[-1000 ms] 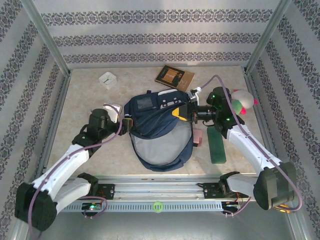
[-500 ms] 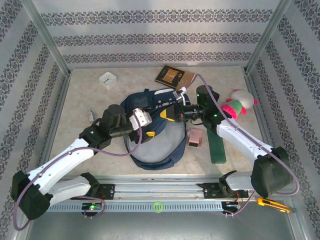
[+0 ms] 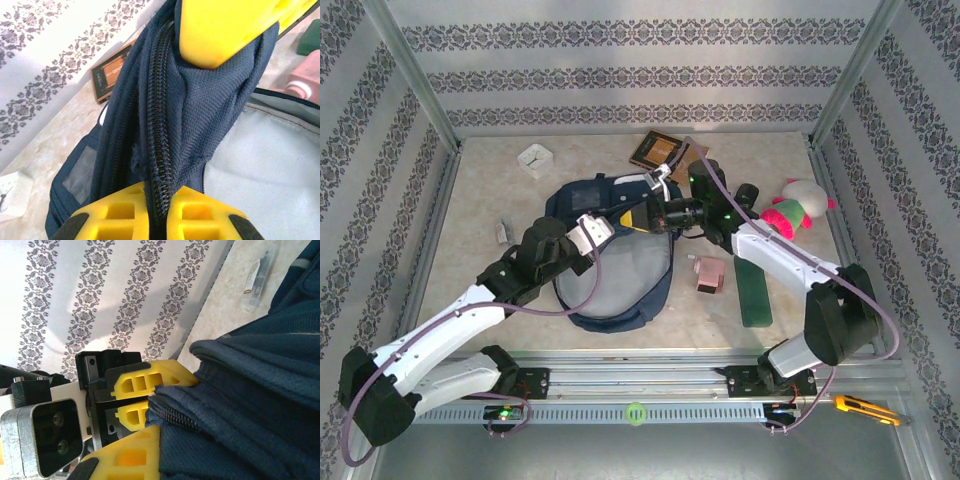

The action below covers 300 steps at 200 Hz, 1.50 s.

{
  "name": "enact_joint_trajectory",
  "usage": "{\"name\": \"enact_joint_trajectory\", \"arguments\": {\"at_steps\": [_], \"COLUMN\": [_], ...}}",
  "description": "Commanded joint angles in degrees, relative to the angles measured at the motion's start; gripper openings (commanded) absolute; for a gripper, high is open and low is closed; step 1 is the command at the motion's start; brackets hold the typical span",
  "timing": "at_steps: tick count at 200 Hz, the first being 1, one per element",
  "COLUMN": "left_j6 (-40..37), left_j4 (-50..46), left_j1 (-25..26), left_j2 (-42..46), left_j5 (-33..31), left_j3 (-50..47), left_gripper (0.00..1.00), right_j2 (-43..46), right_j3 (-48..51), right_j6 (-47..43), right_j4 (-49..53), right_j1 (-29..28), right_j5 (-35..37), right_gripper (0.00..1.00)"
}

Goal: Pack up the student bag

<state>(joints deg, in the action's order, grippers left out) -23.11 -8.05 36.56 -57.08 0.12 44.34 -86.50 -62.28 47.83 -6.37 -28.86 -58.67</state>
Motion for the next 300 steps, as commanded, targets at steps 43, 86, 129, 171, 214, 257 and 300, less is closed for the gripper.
{"name": "enact_joint_trajectory", "arguments": {"at_steps": [43,86,129,171,214,257,300], "left_j6": [-3.56,-2.86,11.36,28.93,39.94,45.53,49.52], "left_j4": [10.91,8.88,-8.48,-14.09,-2.61,2.15,1.69], "left_j1": [-9.54,-10.89,-10.94,-10.95,-10.96,-11.04,-12.94], "left_j2": [-8.86,-13.52,-7.02,3.75,1.04,-16.09,-23.23], "left_j5": [-1.24,2.51,6.70,8.00,6.26,0.04,-4.42], "left_j3": [-0.98,1.83,4.19,0.08,-6.72,-1.82,-5.06], "left_gripper": [0.08,0.15,0.60,0.64,0.62,0.59,0.57], "right_j2": [-2.18,-6.14,1.56,12.88,15.01,-1.31,-12.50], "right_j3": [0.81,0.58,5.75,11.91,8.23,-0.91,-0.90], "right_j6": [-3.17,-2.84,-4.27,-8.79,-12.12,-16.22,-13.98], "right_j4": [-2.89,-3.90,8.46,28.39,32.99,27.83,19.75], "right_j1": [1.35,2.13,3.08,3.89,3.46,3.16,1.56], "right_j5": [13.92,15.78,20.89,27.40,33.04,36.57,35.86], "right_gripper": [0.00,0.06,0.48,0.51,0.49,0.41,0.42]}}
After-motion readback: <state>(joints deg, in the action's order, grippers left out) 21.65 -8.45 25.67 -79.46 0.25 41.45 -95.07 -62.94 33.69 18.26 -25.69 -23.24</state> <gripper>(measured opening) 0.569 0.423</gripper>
